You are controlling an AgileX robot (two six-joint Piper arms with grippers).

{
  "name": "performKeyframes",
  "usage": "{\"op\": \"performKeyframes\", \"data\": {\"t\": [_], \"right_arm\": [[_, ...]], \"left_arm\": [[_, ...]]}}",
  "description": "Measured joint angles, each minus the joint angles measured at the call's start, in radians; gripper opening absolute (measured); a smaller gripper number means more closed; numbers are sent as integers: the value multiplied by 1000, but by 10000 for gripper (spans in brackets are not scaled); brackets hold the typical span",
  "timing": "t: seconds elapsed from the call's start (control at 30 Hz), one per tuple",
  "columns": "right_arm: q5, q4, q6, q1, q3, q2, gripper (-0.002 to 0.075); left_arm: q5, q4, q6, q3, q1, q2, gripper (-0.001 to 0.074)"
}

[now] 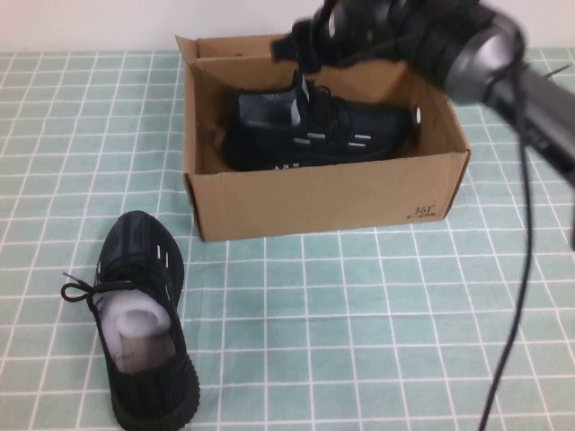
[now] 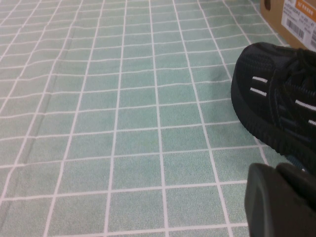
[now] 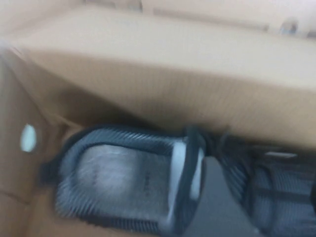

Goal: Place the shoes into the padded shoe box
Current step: Place the shoe in the shoe box, then pick up the shoe from the table

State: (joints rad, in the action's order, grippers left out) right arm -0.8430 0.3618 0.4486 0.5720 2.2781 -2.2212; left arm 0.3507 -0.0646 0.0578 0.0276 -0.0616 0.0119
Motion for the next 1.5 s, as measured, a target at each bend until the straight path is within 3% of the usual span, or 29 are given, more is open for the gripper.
{"op": "performKeyframes", "data": {"t": [0.17, 0.33, 0.47, 0.73, 1.13, 1.5], "right_arm": [[-128, 0, -53, 34, 2, 137, 260], [-298, 0, -144, 69, 9, 235, 89], [-396, -2, -205, 91, 11, 269, 11], [-417, -52, -278, 103, -72, 385, -7], [-424, -69, -293, 103, -472, 791, -8], [-424, -21, -343, 103, -498, 852, -8]], "left_arm": [[0, 0, 0, 0, 0, 0, -4], [0, 0, 0, 0, 0, 0, -4], [0, 0, 0, 0, 0, 0, -4], [0, 0, 0, 0, 0, 0, -4], [0, 0, 0, 0, 0, 0, -4], [0, 0, 0, 0, 0, 0, -4]]}}
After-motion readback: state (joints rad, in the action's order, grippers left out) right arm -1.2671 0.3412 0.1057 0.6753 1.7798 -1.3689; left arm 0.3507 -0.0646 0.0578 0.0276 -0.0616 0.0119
